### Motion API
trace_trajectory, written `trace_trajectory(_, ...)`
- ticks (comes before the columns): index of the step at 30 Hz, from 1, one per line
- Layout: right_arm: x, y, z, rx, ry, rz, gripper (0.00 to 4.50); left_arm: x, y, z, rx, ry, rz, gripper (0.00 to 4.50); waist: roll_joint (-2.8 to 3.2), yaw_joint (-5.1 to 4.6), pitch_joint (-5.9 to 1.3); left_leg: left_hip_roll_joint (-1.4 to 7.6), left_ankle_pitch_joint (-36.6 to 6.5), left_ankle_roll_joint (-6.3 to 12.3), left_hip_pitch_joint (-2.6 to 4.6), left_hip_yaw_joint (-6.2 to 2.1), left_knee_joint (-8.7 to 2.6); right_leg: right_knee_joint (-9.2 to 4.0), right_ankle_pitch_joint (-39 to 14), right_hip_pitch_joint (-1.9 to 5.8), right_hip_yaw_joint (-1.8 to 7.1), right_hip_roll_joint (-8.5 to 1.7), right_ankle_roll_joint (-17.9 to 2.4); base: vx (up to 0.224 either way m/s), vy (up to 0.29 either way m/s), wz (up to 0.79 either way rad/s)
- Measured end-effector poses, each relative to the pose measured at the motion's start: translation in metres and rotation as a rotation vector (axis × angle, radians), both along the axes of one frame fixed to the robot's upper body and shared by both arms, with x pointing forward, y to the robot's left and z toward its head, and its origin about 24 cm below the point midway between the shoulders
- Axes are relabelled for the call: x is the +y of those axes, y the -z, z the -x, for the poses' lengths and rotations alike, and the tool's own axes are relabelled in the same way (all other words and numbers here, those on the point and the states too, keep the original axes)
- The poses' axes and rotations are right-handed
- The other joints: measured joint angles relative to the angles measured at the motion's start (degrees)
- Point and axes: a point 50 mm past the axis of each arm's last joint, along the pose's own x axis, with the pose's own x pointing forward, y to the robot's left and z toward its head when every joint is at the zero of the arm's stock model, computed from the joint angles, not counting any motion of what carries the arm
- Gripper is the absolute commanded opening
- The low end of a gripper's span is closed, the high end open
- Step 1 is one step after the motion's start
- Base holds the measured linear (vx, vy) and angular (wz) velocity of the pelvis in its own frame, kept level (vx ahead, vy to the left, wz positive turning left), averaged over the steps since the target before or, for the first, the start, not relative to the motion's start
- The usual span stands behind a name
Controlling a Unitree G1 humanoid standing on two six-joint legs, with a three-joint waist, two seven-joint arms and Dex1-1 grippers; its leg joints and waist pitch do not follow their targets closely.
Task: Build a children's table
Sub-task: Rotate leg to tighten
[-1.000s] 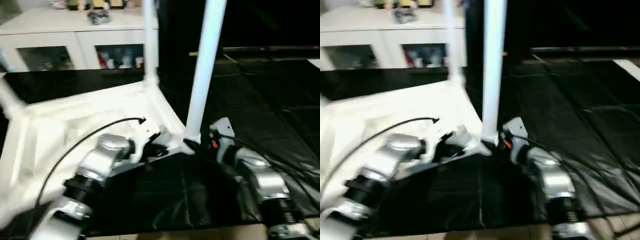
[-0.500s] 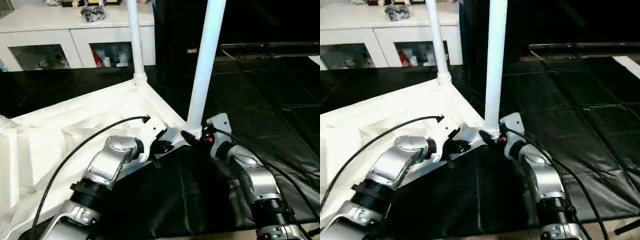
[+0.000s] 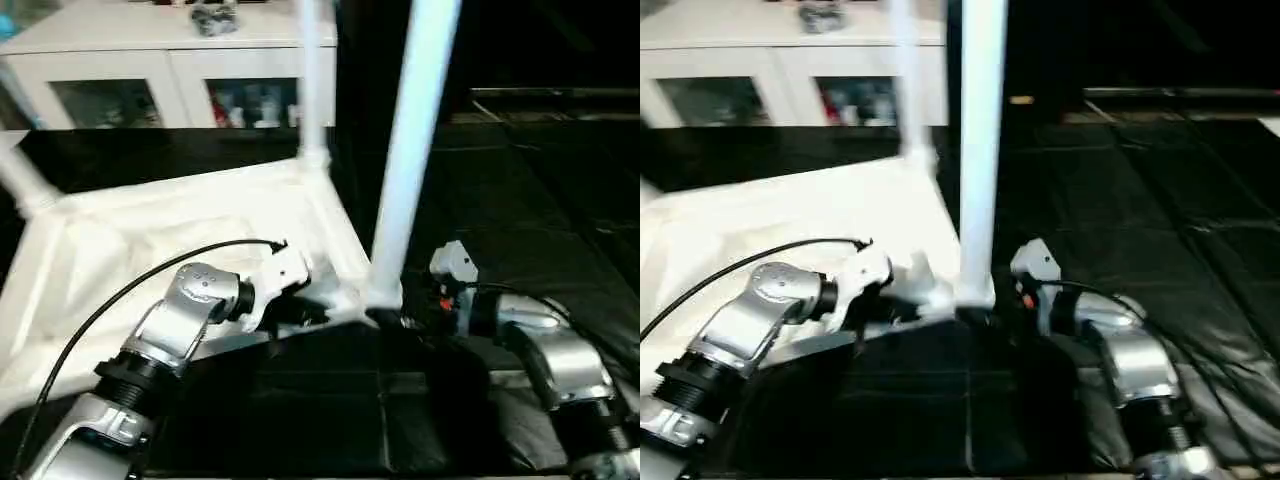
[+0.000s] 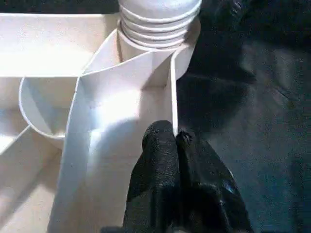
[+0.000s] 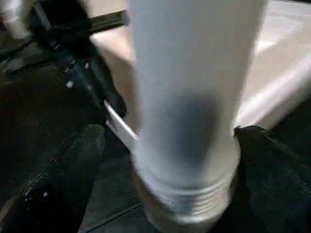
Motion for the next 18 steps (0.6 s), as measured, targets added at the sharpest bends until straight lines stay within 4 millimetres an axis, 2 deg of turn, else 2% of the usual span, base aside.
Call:
trace_trajectory(7,-0.0031,-0.0079,-0.0037,-0.001,-0.149,0.052,4.47,0.0053,0.0002,0.0025,0.028,0.108,-0.010,0.00,-0.17,0.26,0.03,-0.01,0.00,0.00,0.03,0.03,0.17,0.35,-0.02,0.03,0.04,-0.08,0.02,0.000,0.000,0.00)
trace_trajectory(18,0.0041,0.0004,0.0059,0.065,-0.326,0.090,4.47,0.0036,0.0001,0.0045,0.036,0.202,-0.019,0.00,-0.23,1.35,0.06,0.01,0.01,0.00,0.00,-0.01,0.32,0.70,-0.10,0.03,0.06,-0.12,0.14,0.000,0.000,0.00)
